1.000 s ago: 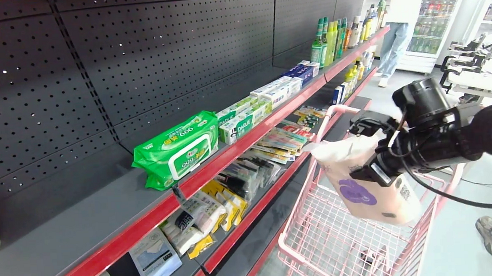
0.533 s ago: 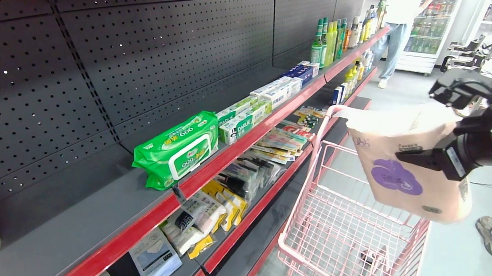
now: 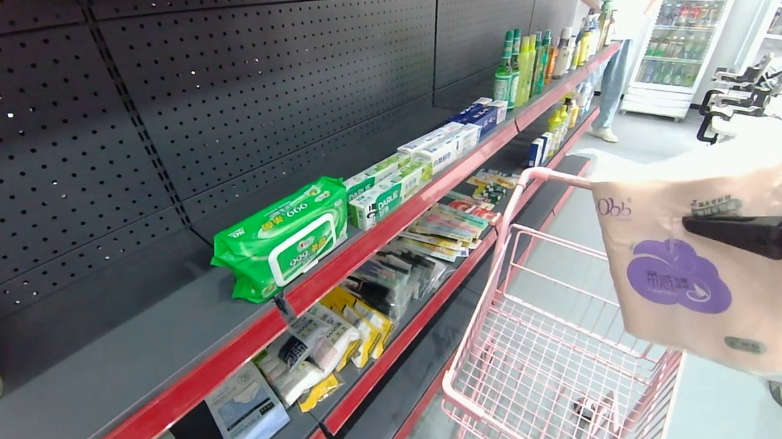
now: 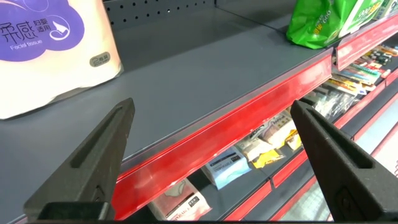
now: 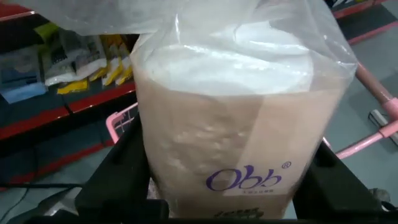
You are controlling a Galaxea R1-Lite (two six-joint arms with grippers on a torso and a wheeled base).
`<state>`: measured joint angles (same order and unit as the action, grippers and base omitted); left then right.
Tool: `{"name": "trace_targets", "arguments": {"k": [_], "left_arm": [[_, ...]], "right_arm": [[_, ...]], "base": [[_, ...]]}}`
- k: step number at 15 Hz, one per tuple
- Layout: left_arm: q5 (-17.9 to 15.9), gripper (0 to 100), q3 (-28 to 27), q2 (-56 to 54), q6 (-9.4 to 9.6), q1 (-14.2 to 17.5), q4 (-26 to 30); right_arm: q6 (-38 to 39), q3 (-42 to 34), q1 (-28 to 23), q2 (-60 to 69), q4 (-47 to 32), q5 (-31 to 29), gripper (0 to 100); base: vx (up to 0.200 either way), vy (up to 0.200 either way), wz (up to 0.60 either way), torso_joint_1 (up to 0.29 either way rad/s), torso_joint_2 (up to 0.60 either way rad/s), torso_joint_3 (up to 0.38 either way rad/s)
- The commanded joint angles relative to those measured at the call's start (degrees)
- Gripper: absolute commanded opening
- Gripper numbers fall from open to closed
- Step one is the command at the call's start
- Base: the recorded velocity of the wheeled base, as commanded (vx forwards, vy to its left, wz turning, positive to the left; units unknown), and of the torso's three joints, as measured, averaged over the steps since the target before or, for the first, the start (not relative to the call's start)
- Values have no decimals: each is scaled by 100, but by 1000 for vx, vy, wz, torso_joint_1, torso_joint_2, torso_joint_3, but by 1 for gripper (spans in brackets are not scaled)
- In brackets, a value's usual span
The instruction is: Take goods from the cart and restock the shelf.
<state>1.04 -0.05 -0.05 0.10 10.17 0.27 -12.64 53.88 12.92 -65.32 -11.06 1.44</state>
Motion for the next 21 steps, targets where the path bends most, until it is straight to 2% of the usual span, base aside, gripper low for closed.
{"name": "trace_targets", "arguments": {"k": [1,10,14,21], "left_arm": [[2,100,-4,5,-1,3,0],[2,100,5,5,-1,3,0],[2,100,5,5,-1,3,0],[2,100,-4,5,-1,3,0]], "right_arm": [[42,-299,-114,362,-2,67,0],[25,-1249,-255,1329,-46,164,0],[16,-1310,-589,1408,-46,155,0],[7,-1416,-668,1408,-46,155,0]], "base": [[0,0,0,0,0,0],[0,0,0,0,0,0],[0,0,0,13,-20,-13],[0,0,0,156,-348,-193]]}}
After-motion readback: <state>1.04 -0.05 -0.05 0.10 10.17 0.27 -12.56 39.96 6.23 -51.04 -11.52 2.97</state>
